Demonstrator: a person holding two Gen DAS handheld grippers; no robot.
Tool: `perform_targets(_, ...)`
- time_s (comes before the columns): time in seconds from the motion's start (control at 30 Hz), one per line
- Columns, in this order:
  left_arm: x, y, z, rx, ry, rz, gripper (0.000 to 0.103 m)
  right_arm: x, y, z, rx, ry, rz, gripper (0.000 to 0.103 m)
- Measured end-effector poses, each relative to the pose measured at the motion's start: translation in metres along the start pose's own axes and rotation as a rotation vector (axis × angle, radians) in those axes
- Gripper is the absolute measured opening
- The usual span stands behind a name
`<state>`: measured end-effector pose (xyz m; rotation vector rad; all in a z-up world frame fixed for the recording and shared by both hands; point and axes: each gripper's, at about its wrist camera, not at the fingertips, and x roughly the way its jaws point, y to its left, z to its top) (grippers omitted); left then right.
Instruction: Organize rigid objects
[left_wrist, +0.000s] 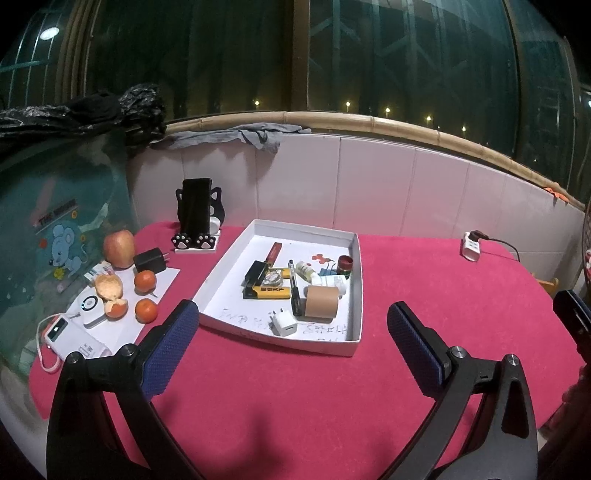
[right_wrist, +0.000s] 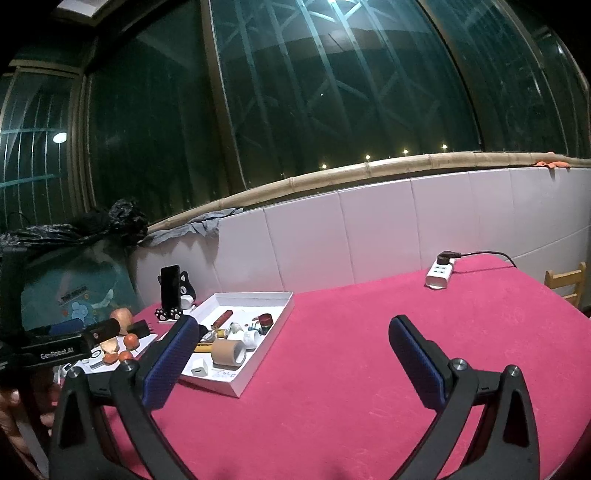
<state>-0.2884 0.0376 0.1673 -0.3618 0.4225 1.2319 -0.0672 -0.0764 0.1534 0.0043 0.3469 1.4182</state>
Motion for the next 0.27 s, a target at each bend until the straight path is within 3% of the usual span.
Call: perform_targets(0.27, 0.0024, -0.0006, 0.0009, -0.001, 0.001, -0.008, 0.103, 0.0037, -0.0016, -0.0015, 0.010, 0.015, -0.003, 0.103)
